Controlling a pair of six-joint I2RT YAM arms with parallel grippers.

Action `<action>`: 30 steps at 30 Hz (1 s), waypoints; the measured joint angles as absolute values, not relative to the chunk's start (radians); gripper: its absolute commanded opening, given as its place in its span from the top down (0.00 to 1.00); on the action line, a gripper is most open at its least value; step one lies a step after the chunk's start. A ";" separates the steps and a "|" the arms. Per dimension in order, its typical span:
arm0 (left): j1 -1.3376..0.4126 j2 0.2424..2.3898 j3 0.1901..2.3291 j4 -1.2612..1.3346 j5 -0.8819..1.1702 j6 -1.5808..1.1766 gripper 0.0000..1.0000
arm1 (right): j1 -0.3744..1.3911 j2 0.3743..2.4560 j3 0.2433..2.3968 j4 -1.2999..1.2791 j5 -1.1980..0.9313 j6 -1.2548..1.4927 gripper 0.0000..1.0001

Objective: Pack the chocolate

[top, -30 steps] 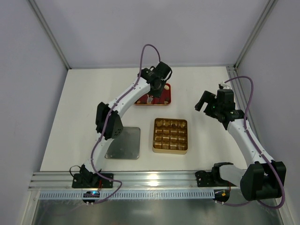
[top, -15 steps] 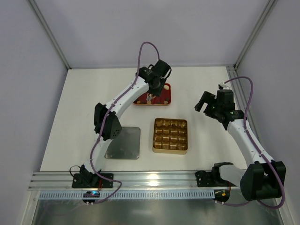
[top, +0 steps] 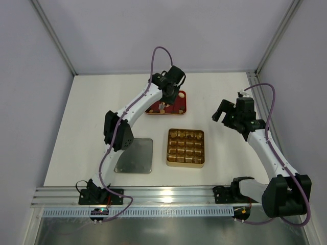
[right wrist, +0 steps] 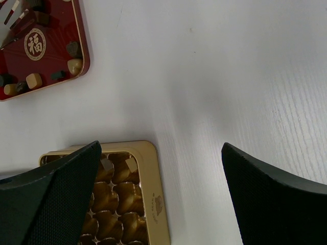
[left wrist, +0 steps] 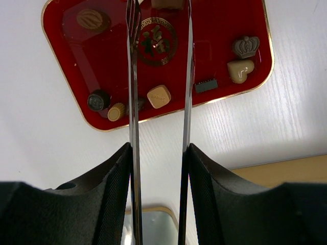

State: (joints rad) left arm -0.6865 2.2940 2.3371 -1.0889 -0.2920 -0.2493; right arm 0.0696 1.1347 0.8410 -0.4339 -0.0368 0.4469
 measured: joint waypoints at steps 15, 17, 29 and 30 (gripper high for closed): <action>-0.678 2.329 2.337 -1.051 -0.284 -0.227 0.55 | 0.070 1.147 0.841 -0.427 -0.037 0.447 0.00; -0.678 2.331 2.337 -1.047 -0.281 -0.227 0.55 | 0.070 1.148 0.841 -0.426 -0.037 0.447 0.00; -0.678 2.339 2.329 -1.040 -0.261 -0.228 0.58 | 0.070 1.153 0.839 -0.423 -0.037 0.447 0.00; -0.678 2.339 2.327 -1.039 -0.261 -0.228 0.58 | 0.070 1.153 0.838 -0.422 -0.037 0.447 0.00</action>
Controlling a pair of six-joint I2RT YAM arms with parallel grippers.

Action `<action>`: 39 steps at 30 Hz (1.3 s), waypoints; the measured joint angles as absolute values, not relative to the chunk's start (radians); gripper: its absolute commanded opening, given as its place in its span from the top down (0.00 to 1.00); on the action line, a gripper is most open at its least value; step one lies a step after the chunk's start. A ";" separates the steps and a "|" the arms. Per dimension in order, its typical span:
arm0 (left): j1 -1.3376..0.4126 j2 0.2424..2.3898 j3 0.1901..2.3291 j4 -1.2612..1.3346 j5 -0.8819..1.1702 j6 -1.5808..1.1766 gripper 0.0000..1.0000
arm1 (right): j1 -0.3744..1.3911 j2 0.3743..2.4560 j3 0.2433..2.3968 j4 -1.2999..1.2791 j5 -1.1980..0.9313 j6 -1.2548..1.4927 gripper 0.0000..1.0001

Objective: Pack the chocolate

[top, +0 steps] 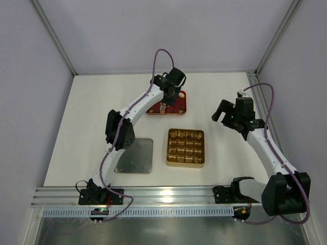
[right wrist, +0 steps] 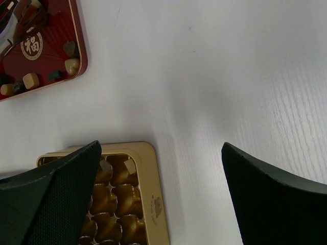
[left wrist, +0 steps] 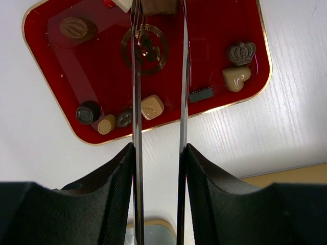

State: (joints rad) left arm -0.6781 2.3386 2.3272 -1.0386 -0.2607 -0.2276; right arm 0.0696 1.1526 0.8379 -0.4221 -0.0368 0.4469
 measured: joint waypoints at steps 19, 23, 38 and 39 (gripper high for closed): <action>-0.678 2.342 2.325 -1.040 -0.262 -0.228 0.65 | 0.070 1.165 0.838 -0.419 -0.039 0.447 0.00; -0.678 2.341 2.325 -1.045 -0.263 -0.228 0.65 | 0.070 1.165 0.838 -0.419 -0.040 0.447 0.00; -0.678 2.255 2.235 -1.056 -0.269 -0.237 0.67 | 0.070 1.165 0.835 -0.419 -0.043 0.447 0.00; -0.678 2.249 2.226 -1.057 -0.269 -0.240 0.67 | 0.070 1.165 0.834 -0.419 -0.044 0.447 0.00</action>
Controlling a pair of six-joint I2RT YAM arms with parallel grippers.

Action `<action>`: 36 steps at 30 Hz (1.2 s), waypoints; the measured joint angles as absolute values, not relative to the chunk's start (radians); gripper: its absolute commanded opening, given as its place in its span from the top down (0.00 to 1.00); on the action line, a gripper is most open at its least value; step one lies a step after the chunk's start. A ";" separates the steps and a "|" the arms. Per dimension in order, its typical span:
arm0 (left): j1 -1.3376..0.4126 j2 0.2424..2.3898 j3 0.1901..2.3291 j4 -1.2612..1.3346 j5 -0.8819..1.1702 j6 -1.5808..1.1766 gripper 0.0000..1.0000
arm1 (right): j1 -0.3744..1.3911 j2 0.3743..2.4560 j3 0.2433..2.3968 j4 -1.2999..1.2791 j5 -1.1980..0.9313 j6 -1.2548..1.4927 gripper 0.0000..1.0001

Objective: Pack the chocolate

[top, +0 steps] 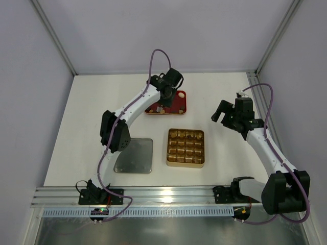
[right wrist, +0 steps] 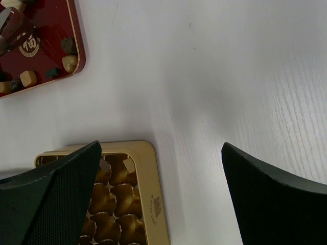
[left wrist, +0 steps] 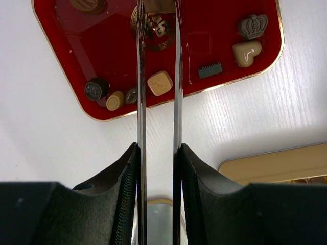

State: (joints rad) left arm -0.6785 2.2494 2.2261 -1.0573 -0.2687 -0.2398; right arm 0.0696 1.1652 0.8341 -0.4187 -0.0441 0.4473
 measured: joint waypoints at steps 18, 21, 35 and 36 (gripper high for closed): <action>-0.725 1.979 1.967 -1.040 -0.233 -0.309 0.67 | 0.070 1.159 0.807 -0.389 -0.067 0.448 0.00; -0.754 1.892 1.889 -1.039 -0.226 -0.324 0.67 | 0.072 1.158 0.804 -0.379 -0.067 0.451 0.00; -0.888 1.551 1.570 -1.031 -0.155 -0.426 0.66 | 0.151 1.181 0.796 -0.337 -0.052 0.482 0.00; -0.897 1.537 1.557 -1.032 -0.154 -0.437 0.66 | 0.156 1.185 0.796 -0.336 -0.050 0.484 0.00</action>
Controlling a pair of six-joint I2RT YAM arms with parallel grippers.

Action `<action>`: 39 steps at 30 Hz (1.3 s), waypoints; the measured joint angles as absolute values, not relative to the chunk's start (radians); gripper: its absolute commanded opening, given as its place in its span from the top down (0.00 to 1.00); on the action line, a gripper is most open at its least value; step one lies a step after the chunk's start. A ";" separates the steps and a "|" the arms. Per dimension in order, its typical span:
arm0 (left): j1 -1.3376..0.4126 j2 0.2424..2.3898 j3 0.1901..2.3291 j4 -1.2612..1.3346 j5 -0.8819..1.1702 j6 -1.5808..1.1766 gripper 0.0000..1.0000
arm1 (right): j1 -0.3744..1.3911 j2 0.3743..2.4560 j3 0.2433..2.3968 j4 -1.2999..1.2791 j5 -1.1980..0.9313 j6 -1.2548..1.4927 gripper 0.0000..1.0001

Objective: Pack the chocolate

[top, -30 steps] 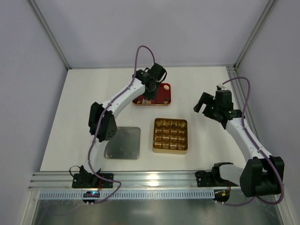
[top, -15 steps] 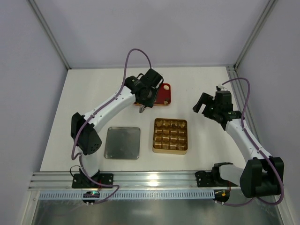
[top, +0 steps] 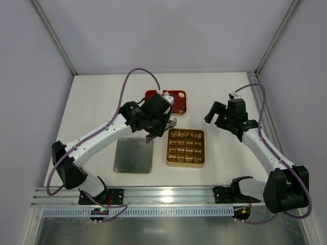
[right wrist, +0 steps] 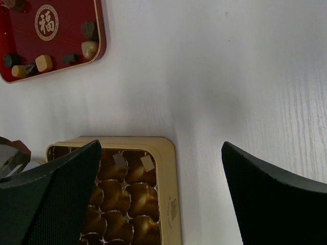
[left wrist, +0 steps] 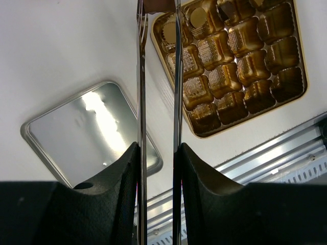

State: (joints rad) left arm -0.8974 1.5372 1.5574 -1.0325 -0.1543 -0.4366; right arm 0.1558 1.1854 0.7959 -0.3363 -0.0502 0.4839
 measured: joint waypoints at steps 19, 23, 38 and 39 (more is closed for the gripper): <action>-0.997 1.433 1.393 -1.037 -0.128 -0.496 0.65 | 0.163 1.190 0.796 -0.337 -0.025 0.496 0.00; -1.007 1.433 1.385 -1.036 -0.124 -0.498 0.63 | 0.163 1.190 0.796 -0.337 -0.024 0.496 0.00; -1.010 1.433 1.376 -1.029 -0.121 -0.498 0.56 | 0.163 1.191 0.796 -0.337 -0.020 0.496 0.00; -1.010 1.433 1.376 -1.029 -0.121 -0.498 0.55 | 0.163 1.192 0.796 -0.337 -0.021 0.496 0.00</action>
